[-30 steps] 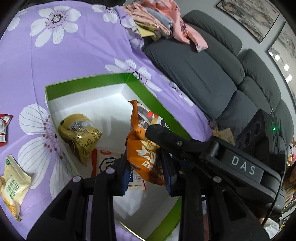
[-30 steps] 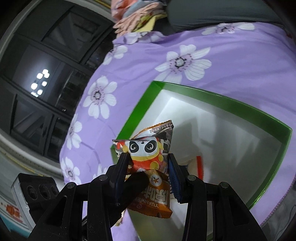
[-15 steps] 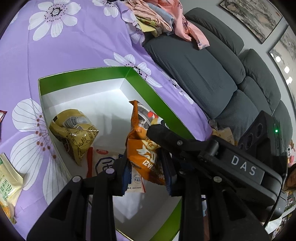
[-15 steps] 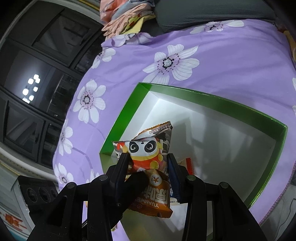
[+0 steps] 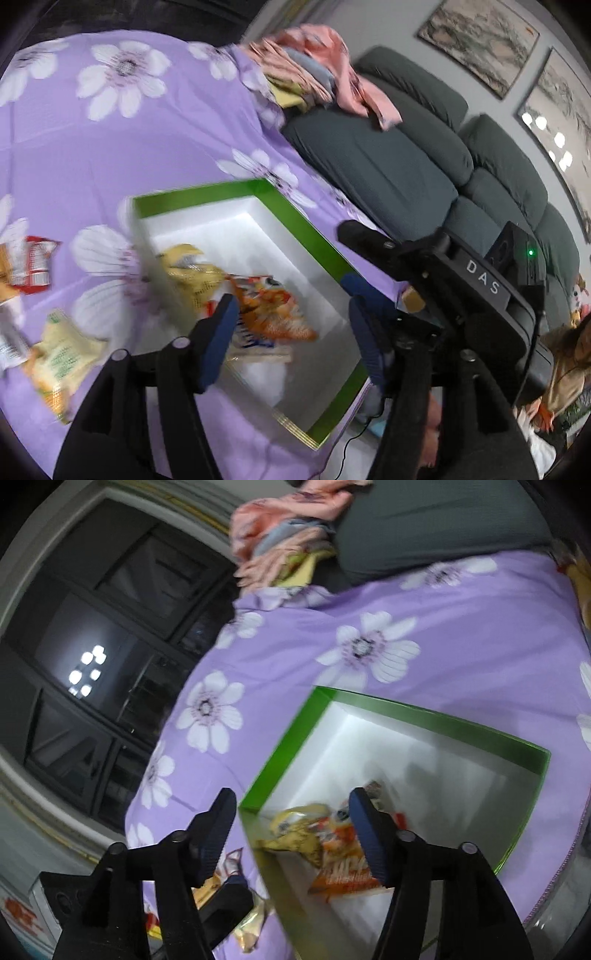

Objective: Organize snacks
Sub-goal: 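Open the right gripper to drop the panda packet into the box, then move the right gripper to the yellow-green corn snack packet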

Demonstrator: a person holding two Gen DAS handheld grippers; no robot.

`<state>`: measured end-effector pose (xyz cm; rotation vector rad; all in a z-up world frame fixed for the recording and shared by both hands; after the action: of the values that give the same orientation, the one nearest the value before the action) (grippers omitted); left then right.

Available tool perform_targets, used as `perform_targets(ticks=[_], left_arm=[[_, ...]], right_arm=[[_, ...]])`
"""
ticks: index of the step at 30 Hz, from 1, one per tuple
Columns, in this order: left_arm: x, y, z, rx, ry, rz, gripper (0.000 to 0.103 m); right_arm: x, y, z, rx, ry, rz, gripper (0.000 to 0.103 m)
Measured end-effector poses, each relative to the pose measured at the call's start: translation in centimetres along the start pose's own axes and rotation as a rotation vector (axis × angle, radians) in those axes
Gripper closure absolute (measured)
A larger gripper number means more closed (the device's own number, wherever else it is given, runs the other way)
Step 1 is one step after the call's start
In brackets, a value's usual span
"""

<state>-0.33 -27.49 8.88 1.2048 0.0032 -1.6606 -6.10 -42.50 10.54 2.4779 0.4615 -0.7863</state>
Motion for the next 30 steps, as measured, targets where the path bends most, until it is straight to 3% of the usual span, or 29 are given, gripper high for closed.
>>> perform_targets(ticks=[9, 13, 17, 23, 30], left_arm=[[-7.9, -4.0, -7.4, -0.174, 0.153, 0.115, 0.019], [-10.3, -6.3, -11.1, -0.269, 0.201, 0.138, 0.015], [-12.2, -8.3, -14.2, -0.363, 0.236, 0.174, 0.015], [-12.1, -10.1, -16.3, -0.436, 0.21, 0.145, 0.015], [-9.6, -10.7, -17.3, -0.472, 0.201, 0.06, 0.016]], right_arm=[[1.4, -3.3, -6.1, -0.173, 0.034, -0.107, 0.022], [3.5, -5.7, -8.4, -0.25, 0.012, -0.198, 0.02], [6.7, -8.4, -10.1, -0.3, 0.027, -0.359, 0.02], [10.1, -11.6, -10.8, -0.327, 0.036, -0.517, 0.02], [13.1, -13.3, -9.7, -0.312, -0.048, -0.593, 0.02]])
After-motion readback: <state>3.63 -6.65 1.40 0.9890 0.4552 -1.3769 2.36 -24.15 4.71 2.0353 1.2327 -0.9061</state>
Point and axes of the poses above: each gripper's, at about its wrist camera, not at the fingertips, and x roughly the way its jaws point, z to its right, y to its top, the point moved 5 cm from there along x, roughly the way its jaws point, and after that the axes turned 14 degrees about -z, right-handed, at the moved point
